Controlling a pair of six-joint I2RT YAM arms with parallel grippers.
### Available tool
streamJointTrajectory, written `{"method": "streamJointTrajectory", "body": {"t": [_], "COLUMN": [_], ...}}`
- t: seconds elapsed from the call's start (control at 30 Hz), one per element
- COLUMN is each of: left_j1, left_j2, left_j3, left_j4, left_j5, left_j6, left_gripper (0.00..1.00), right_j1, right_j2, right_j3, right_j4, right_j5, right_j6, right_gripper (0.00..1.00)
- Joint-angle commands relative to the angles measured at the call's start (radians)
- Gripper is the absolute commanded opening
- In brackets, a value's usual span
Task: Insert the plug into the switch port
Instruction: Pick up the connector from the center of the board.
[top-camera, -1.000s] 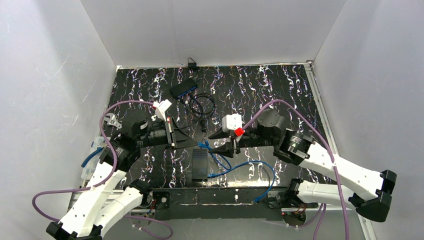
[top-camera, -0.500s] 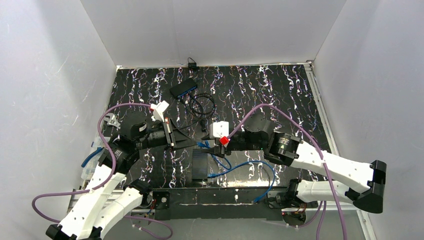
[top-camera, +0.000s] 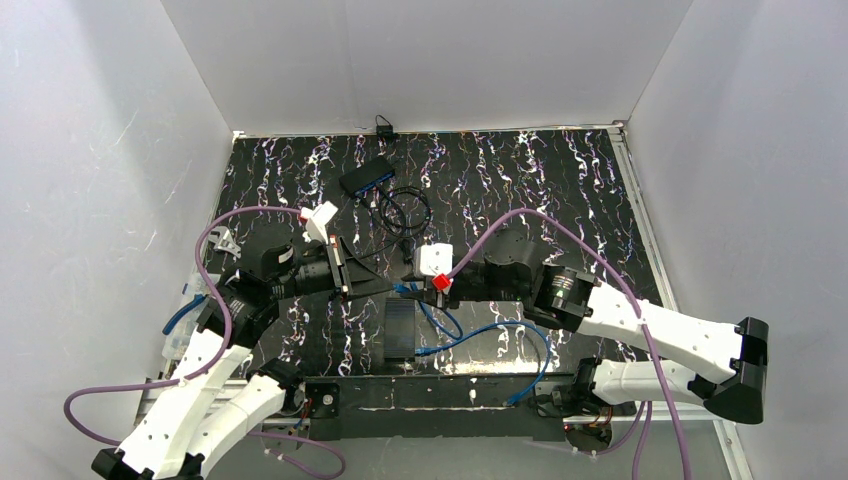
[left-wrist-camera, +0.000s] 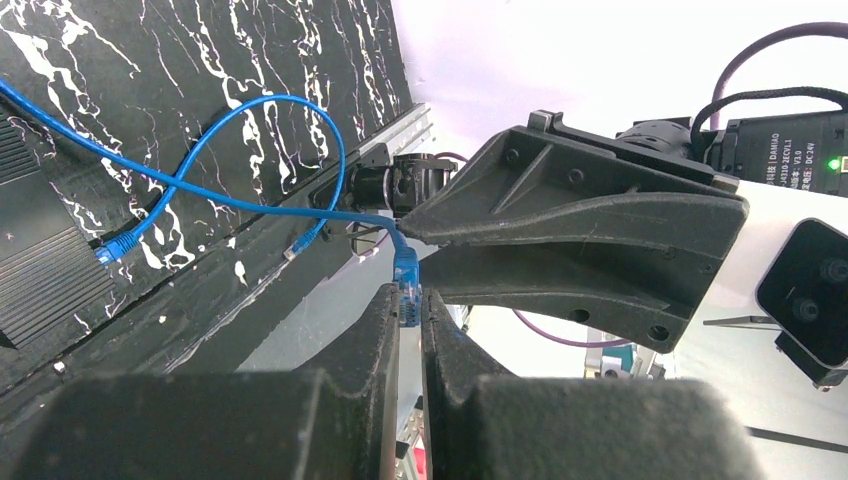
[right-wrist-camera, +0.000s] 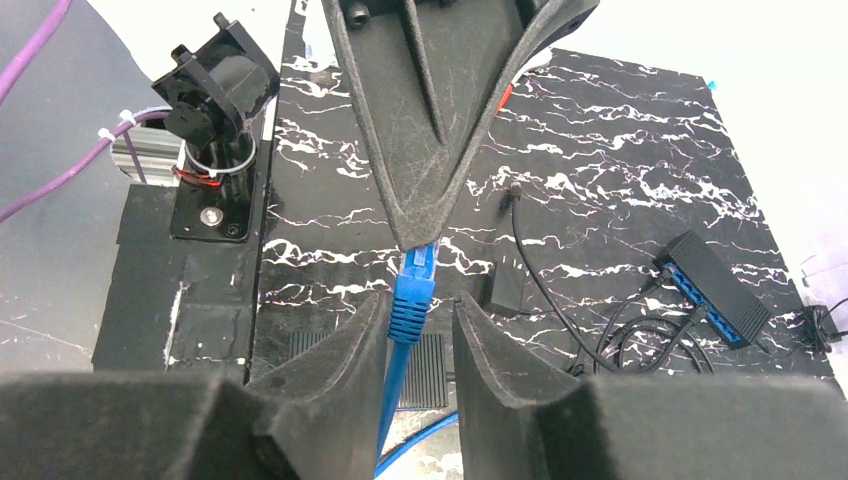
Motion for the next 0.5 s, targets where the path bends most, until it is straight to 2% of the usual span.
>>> {"method": "streamJointTrajectory", "body": {"t": [0.0,0.13,0.37,0.47], "left_j1": [0.003,0.003,0.003,0.003], "left_j2": [-0.012,-0.014,-0.021,-0.024], "left_j3": [0.013,0.014,0.018,0.02], "left_j4": [-0.003,-0.003,0.003,0.008], "left_j5": [0.001,0.001,0.004,0.006], "left_j6": [0.0,0.0,0.0,0.0], "left_gripper": [0.0,0.0,0.0,0.0], "right_j1": [0.006,0.006,0.006,0.005], "right_j2": [0.001,0.002,0.016,0.024], "right_j3": [0.013,0.015,0.02,0.028], "right_j4": [0.051,0.05,0.042,0.037], "right_j5": [0.014,0.013,0.008,0.009], "right_j6": [-0.004,-0.003,0.0,0.004], "right_gripper": [0.32,0.23,0.15,0.04]}}
